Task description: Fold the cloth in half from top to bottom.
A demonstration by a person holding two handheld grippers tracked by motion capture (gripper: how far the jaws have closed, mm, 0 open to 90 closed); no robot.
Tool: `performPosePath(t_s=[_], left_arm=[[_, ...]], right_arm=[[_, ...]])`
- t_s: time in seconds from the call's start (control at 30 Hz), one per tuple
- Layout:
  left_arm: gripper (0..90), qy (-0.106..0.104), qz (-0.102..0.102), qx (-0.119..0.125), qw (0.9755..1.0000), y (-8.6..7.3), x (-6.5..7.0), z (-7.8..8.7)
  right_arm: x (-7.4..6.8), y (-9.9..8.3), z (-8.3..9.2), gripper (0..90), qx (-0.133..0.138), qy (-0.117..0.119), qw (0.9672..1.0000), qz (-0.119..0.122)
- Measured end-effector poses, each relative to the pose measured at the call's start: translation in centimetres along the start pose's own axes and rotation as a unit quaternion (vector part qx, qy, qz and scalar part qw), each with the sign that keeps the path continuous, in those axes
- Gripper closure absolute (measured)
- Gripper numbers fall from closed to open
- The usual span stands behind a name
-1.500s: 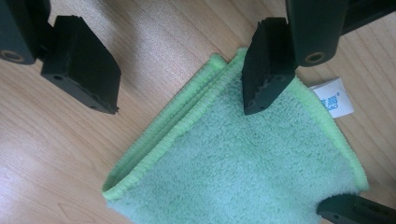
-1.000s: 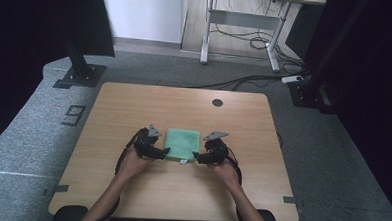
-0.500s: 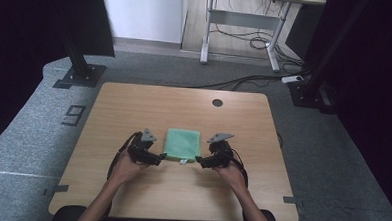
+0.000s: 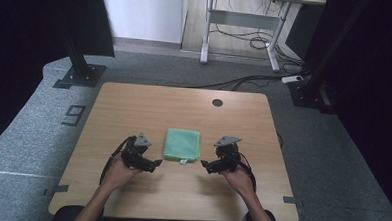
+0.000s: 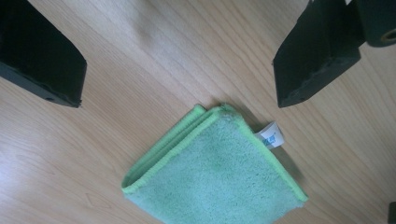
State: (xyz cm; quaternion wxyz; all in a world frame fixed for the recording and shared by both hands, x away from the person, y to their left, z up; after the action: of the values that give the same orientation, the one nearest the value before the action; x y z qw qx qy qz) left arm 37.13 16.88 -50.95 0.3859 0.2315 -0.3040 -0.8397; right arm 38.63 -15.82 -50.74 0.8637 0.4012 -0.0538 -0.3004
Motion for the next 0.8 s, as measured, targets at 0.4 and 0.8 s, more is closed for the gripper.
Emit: performPosePath(t_s=[0.4,0.8], left_arm=[[0.0,0.015,-0.003,-0.003,0.9999,-2.2,-0.8,1.4],[0.0,0.029,0.003,-0.003,0.9996,-4.9,-1.3,1.6]], right_arm=[[0.0,-2.1,1.8,0.0,0.009,-0.015,0.9998,-0.007],[0.4,-4.9,2.1,0.0,0.008,-0.021,0.9994,-0.025]])
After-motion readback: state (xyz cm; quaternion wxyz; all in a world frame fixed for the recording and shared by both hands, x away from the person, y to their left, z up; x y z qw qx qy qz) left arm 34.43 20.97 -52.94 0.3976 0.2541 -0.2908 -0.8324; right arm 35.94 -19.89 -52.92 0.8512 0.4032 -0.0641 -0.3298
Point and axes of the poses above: each handheld gripper's, and its own axes: z roughly backward along the jaws, y roughly out of its top, x roughly to its right, the point moved 1 cm from there along -z, roughly forward along the jaws, and after that the axes turned 13 degrees about y, right-handed, at the moved point
